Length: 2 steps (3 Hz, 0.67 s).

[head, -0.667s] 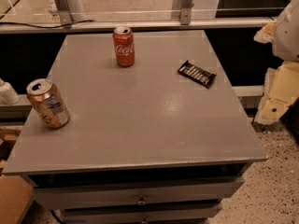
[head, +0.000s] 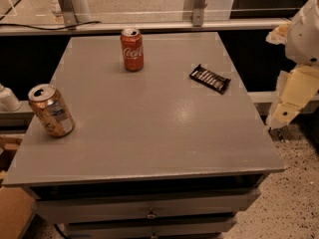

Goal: Knock coke can over

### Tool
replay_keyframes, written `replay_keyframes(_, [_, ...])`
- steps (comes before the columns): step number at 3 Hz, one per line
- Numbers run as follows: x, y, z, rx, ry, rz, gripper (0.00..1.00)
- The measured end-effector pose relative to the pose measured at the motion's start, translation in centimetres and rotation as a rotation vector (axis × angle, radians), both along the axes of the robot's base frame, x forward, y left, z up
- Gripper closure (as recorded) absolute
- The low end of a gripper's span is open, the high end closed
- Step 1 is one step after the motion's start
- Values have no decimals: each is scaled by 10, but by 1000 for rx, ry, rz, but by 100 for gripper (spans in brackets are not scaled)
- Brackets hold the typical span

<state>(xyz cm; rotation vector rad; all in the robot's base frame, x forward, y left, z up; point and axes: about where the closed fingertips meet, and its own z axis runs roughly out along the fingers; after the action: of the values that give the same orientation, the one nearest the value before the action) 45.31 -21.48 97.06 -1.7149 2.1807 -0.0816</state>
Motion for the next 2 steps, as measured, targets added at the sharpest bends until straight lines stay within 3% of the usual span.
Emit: replay_keyframes(2, [84,31,-56,194,-69,14,0])
